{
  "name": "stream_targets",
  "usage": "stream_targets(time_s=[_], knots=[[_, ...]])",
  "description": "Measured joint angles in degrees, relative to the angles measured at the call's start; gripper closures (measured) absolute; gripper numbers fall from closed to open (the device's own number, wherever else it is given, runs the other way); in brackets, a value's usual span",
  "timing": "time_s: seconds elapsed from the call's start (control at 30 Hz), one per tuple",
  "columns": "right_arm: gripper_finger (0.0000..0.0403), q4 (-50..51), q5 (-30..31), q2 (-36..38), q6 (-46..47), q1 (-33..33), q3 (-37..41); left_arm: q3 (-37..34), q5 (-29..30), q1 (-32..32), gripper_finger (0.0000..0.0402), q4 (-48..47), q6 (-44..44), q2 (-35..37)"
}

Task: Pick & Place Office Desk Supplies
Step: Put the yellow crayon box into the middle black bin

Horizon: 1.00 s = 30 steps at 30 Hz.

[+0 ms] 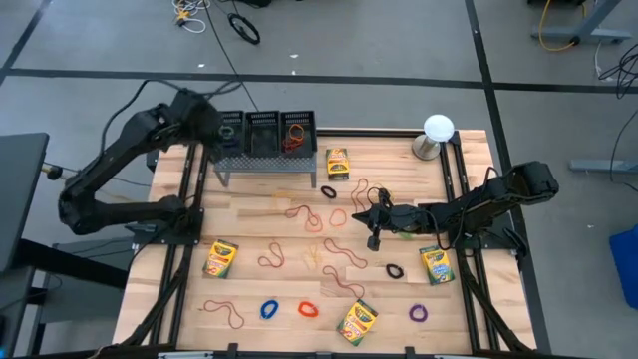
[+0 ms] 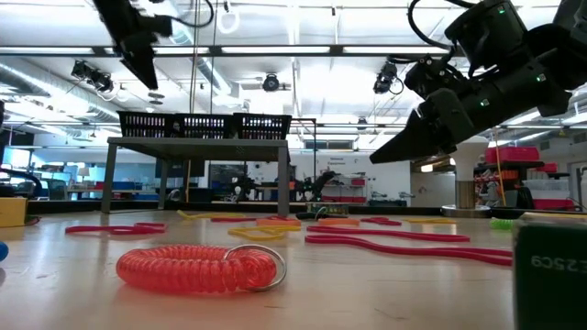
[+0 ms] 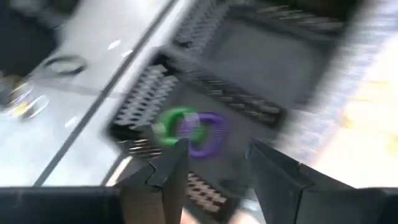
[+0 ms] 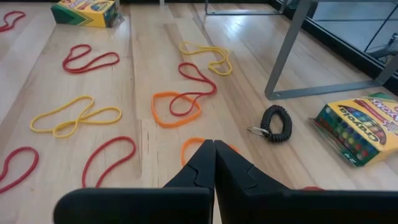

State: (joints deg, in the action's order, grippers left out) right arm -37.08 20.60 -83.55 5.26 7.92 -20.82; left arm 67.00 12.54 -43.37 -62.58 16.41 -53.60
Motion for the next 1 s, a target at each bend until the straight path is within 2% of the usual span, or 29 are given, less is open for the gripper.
stream_targets(time_s=[0.1, 0.2, 0.47, 0.67, 0.83, 1.0], knots=[[0.0398, 0.0, 0.01, 0.0, 0.0, 0.0, 0.0, 0.0, -5.9, 5.59, 0.0259, -4.74, -0.9, 3.04], [0.0398, 0.01, 0.02, 0.0, -0.12, -0.01, 0.0, -0.22, -8.47, 14.12, 0.0287, -7.31, -4.26, 4.22], [0.0398, -3.9, 0.07, 0.0, -5.08, -0.01, -0.02, -7.05, -4.71, 39.98, 0.0361, -6.69, -13.55, 2.75], [0.0398, -7.86, -0.3, 0.0, -2.1, -0.13, -0.07, -14.83, -4.75, 54.55, 0.0394, -1.08, -21.11, -0.72], [0.0398, -10.17, -10.49, -0.51, -0.89, 0.32, -0.07, -20.32, -5.62, 63.09, 0.0386, 1.03, -31.55, -3.89], [0.0398, -10.54, -10.8, -0.83, -4.58, 2.37, -0.07, -25.16, -5.61, 69.58, 0.0325, 2.23, -43.16, -7.69]])
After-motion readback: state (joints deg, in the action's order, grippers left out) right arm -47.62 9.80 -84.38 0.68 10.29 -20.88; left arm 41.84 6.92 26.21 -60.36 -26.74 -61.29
